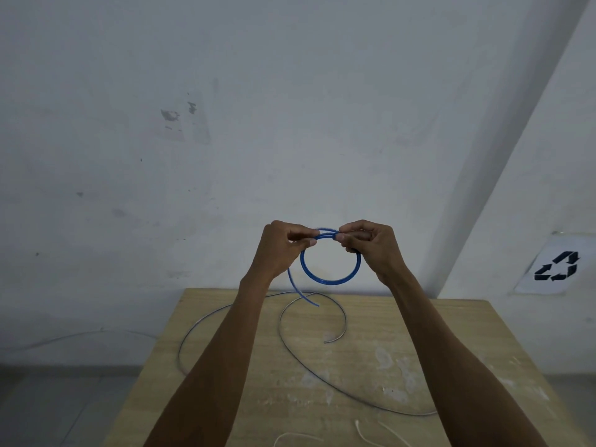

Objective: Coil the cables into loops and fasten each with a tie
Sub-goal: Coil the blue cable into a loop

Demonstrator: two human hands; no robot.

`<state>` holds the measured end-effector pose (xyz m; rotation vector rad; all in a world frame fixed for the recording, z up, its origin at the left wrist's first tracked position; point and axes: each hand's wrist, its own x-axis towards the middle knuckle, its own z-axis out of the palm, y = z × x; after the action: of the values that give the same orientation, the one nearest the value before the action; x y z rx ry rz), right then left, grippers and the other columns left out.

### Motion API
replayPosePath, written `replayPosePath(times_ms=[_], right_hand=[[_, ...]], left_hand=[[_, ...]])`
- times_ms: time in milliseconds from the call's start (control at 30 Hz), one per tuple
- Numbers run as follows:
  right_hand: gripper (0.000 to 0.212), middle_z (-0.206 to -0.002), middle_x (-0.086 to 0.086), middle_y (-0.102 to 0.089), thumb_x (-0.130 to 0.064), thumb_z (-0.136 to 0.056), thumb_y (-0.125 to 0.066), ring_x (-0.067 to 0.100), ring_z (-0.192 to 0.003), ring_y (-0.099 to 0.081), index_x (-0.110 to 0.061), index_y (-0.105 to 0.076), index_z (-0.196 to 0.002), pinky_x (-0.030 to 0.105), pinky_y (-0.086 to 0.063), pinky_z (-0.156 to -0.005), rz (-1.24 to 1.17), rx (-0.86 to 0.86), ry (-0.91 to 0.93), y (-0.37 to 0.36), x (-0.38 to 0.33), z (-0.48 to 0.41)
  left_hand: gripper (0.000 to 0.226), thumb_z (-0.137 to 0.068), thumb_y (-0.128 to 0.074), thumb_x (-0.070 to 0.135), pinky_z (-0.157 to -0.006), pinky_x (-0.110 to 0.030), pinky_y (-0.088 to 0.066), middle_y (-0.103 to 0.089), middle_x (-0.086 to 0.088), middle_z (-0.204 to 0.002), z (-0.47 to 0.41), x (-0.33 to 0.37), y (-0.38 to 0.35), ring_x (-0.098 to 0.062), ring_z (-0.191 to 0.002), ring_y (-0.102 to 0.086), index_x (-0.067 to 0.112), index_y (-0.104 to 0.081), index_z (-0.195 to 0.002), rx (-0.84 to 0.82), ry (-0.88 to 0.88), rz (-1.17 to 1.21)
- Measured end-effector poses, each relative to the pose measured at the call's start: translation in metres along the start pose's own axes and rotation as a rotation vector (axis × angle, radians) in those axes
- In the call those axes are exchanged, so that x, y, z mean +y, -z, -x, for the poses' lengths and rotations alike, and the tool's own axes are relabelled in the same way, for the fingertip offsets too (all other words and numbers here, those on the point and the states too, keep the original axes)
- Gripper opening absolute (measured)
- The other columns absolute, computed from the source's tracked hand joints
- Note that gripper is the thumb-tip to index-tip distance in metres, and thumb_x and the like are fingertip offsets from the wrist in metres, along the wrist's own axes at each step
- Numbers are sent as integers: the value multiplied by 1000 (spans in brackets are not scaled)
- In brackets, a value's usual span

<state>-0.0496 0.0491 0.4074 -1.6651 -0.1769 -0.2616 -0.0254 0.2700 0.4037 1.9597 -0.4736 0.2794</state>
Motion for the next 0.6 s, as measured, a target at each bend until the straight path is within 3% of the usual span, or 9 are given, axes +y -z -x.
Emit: replayPosePath(times_ms=[67, 133, 200, 267, 333, 433, 600], right_hand=[[11, -80, 12, -77, -6, -84, -81, 18, -72, -69, -6, -76, -94, 26, -58, -71, -11, -7, 3, 1, -1, -1], [10, -81, 11, -78, -5, -85, -80, 17, -72, -71, -6, -76, -94, 26, -59, -72, -24, -10, -2, 2, -3, -1], [14, -83, 12, -78, -3, -86, -78, 16, -73, -72, -2, -75, -99, 25, -59, -72, -54, -3, -19, 4, -4, -1], [18, -86, 14, -79, -3, -86, -78, 16, -74, -72, 1, -73, -104, 24, -59, -72, -69, -2, -28, 6, -5, -1], [20, -86, 15, -79, -3, -86, -78, 16, -75, -72, 1, -73, -105, 24, -59, -73, -56, -10, -30, 7, -4, 0], [19, -87, 17, -78, -2, -85, -79, 18, -75, -71, 1, -74, -103, 26, -60, -74, -53, -15, -51, 7, -4, 3], [15, -88, 20, -78, -6, -83, -82, 27, -82, -74, -1, -75, -96, 35, -62, -81, 67, -82, -33, 8, -5, 2]], left_hand=[[20, -78, -88, 27, -78, -38, -59, -73, 16, -102, 0, 1, -1, -4, -97, -65, 30, -82, -97, 107, -71, -188], [33, -75, -90, 37, -71, -30, -54, -60, 16, -113, -1, 3, 0, -6, -105, -56, 37, -78, -105, 193, -143, -341], [50, -81, -85, 38, -88, -27, -52, -57, 14, -131, -5, 2, 2, -7, -122, -52, 39, -67, -127, 126, -166, -309], [52, -89, -79, 31, -110, -28, -44, -61, 13, -142, -6, 4, 4, -5, -133, -53, 36, -62, -138, -60, -91, -134], [37, -91, -76, 18, -112, -35, -48, -73, 5, -127, -6, 4, 2, -7, -120, -66, 24, -72, -128, -148, -24, 5], [27, -88, -78, 5, -101, -40, -57, -80, -4, -105, -2, 1, -1, -14, -100, -76, 9, -78, -114, -111, 8, 134], [24, -87, -77, 2, -92, -38, -61, -80, -14, -96, 2, 1, 1, -22, -88, -79, 2, -77, -112, -121, 48, 192]])
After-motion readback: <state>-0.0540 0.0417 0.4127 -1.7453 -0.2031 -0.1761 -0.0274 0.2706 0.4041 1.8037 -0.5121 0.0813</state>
